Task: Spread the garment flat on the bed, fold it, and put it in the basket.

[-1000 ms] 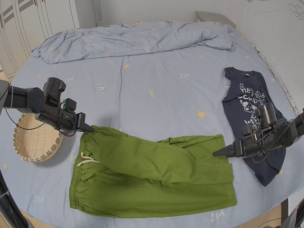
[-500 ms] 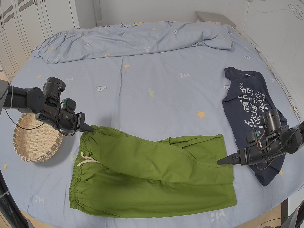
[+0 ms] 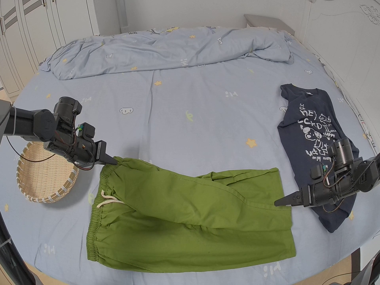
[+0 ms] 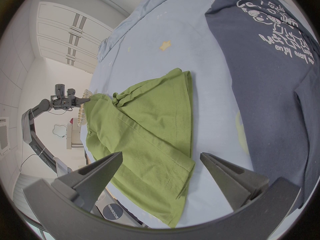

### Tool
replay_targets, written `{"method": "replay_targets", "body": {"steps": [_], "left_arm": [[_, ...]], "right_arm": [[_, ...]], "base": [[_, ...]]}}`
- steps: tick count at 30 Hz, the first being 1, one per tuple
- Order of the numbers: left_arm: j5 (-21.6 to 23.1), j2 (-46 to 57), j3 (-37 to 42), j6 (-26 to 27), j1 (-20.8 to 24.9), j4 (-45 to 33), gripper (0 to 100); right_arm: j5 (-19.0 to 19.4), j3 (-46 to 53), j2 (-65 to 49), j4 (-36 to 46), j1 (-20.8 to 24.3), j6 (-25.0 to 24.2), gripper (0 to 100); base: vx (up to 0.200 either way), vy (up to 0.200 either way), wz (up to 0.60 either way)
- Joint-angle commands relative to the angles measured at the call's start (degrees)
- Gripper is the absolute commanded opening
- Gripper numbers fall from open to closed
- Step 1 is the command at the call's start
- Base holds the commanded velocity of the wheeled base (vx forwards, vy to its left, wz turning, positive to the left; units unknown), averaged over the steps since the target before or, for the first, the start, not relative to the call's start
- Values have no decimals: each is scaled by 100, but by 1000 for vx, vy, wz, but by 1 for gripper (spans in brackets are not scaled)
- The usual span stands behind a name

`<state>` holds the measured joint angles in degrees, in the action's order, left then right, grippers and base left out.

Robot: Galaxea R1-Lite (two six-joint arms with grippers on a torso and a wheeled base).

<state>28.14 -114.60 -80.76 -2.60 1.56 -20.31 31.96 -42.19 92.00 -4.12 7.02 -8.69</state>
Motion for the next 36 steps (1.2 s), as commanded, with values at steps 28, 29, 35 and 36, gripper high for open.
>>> {"method": "replay_targets", "body": {"steps": [28,29,35,36], "left_arm": [[-1,-1,-1,-4,2,1,0],[-1,-1,-1,-4,2,1,0],[-1,-1,-1,-4,2,1,0],[-1,-1,-1,5,2,1,0]], "right_arm": [[12,44,230,52,98,8,0],[12,44,257,52,98,8,0],[3,36,274,43,45,8,0],[3,36,274,43,36,8,0]], "base": [[0,0,0],[0,0,0],[0,0,0],[0,0,0]]}}
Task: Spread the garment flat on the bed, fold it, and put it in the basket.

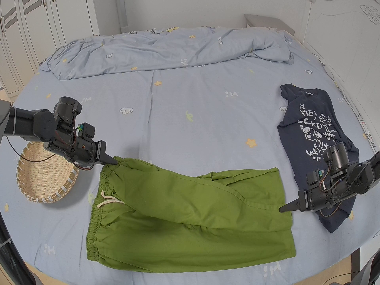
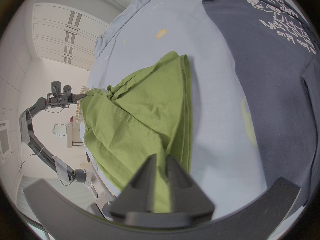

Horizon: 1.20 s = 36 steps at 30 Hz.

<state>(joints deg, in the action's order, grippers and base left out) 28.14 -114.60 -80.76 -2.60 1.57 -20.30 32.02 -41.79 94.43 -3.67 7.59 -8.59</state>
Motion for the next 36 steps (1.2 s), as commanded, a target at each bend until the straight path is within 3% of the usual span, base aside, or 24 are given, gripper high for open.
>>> {"method": "replay_targets", "body": {"steps": [1,16,23,30,34,36], "left_arm": [[-1,-1,-1,-4,1,-1,0],[-36,122,-1,-22,-43,-1,0],[-36,439,-10,-162,-228,-1,0],[-36,500,-115,-180,-351,35,0],[-63,500,-150,-224,-412,52,0],[-71,492,-282,-347,-447,52,0]], "right_arm": [[-3,-13,32,-2,-30,-2,0],[-3,-110,-206,15,-153,112,0],[-21,-1261,-575,1044,-92,104,0],[-777,-2272,-548,1430,207,112,0],[-952,-2808,-469,1430,374,95,0],[-1260,-3283,-179,1395,471,86,0]], "base": [[0,0,0],[0,0,0],[0,0,0],[0,0,0],[0,0,0],[0,0,0]]}}
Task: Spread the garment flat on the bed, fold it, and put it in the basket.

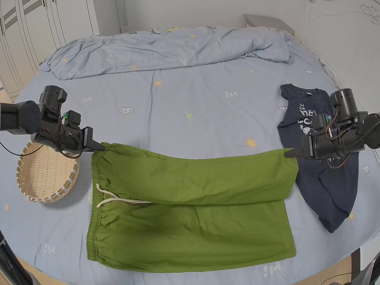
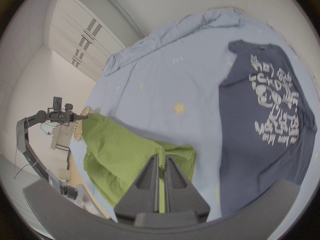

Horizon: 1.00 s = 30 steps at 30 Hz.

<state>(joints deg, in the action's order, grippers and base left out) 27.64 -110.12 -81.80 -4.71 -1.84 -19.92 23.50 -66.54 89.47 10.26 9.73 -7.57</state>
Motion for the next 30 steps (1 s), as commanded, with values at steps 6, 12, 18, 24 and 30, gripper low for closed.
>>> {"method": "replay_targets", "body": {"steps": [6,12,18,24,30], "left_arm": [[-48,-36,-407,-338,-291,94,0],[-57,-142,-407,-338,-334,436,0],[-294,-414,-407,-329,-334,858,0],[-839,-616,-398,-347,-334,1192,0],[-821,-572,-328,-338,-317,1201,0]], "right_arm": [[-1164,-1898,1196,-262,407,10,0],[-1814,-2584,1899,-1000,513,54,0],[-2078,-3331,2514,-1176,521,423,0],[-2078,-3770,2734,-939,521,414,0],[-2008,-3331,2084,-851,618,370,0]], "base": [[0,0,0],[0,0,0],[0,0,0],[0,0,0],[0,0,0]]}}
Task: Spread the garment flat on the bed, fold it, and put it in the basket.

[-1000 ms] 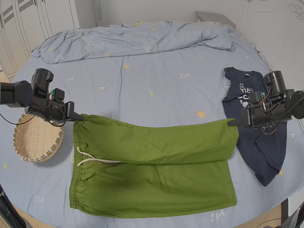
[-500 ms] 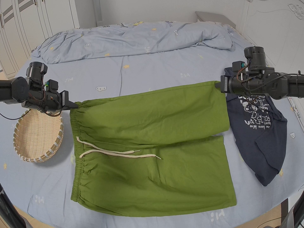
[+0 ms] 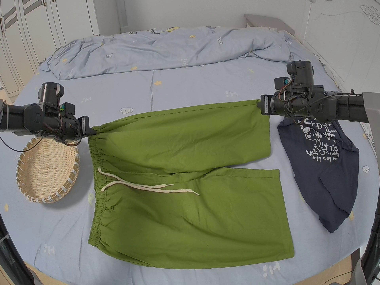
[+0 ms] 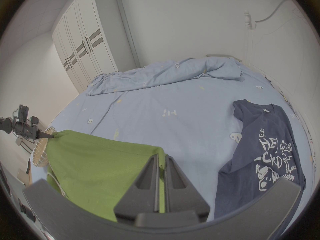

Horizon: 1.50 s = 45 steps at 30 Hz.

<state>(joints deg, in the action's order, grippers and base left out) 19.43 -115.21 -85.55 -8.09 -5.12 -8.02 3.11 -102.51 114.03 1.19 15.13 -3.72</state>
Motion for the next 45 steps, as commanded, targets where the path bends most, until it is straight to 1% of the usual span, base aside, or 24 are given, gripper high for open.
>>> {"method": "replay_targets", "body": {"steps": [1,2,3,4,5,9,12,15,17,18,20,23,25,28,29,30,32,34,36,39,40,41,43,45], "left_arm": [[17,-10,56,-17,2,11,0],[17,-10,56,-17,2,11,0],[61,52,56,-17,2,2,0],[61,52,56,-17,2,2,0],[122,113,74,-34,-7,2,0],[237,201,127,-96,-7,2,0],[263,201,127,-96,2,2,0],[263,201,135,-96,11,2,0],[263,201,135,-96,2,2,0],[263,201,135,-96,11,2,0],[263,201,135,-96,11,2,0],[263,201,153,-96,20,-6,0],[263,201,179,-87,29,-6,0],[272,245,206,-78,46,-6,0],[272,254,215,-78,55,-6,0],[272,254,215,-78,55,-6,0],[272,254,232,-69,55,-6,0],[280,245,232,-69,55,2,0],[280,227,223,-69,37,2,0],[280,201,206,-78,29,11,0],[280,192,206,-69,29,11,0],[280,175,206,-78,29,2,0],[280,148,215,-78,37,11,0],[280,148,215,-78,46,2,0]], "right_arm": [[85,785,-1023,258,227,-24,0],[85,785,-1023,258,227,-24,0],[102,1014,-1427,549,333,-24,0],[102,1014,-1427,549,333,-24,0],[93,1093,-1832,1032,438,-32,0],[102,1058,-2447,2034,544,-252,0],[164,1075,-2825,2456,579,-428,0],[357,1102,-3159,2886,623,-507,0],[463,1075,-3352,3168,737,-630,0],[480,1066,-3379,3203,746,-657,0],[524,1102,-3554,3484,895,-876,0],[533,1295,-3607,3800,939,-1026,0],[542,1576,-3616,3818,913,-1105,0],[726,2200,-3625,3704,860,-1175,0],[814,2350,-3625,3616,860,-1184,0],[814,2350,-3625,3616,860,-1184,0],[1104,2763,-3721,3256,939,-1360,0],[1271,2842,-3739,3176,1018,-1491,0],[1544,2868,-3792,3194,1256,-1676,0],[1825,2895,-3818,3256,1440,-1905,0],[1842,2903,-3818,3256,1449,-1922,0],[2018,2956,-3897,3264,1528,-2028,0],[2203,3044,-4020,3282,1555,-2098,0],[2256,3150,-4099,3264,1537,-2080,0]], "base": [[0,0,0],[0,0,0],[0,0,0],[0,0,0],[0,0,0],[0,0,0],[0,0,0],[0,0,0],[0,0,0],[0,0,0],[0,0,0],[0,0,0],[0,0,0],[0,0,0],[0,0,0],[0,0,0],[0,0,0],[0,0,0],[0,0,0],[0,0,0],[0,0,0],[0,0,0],[0,0,0],[0,0,0]]}}
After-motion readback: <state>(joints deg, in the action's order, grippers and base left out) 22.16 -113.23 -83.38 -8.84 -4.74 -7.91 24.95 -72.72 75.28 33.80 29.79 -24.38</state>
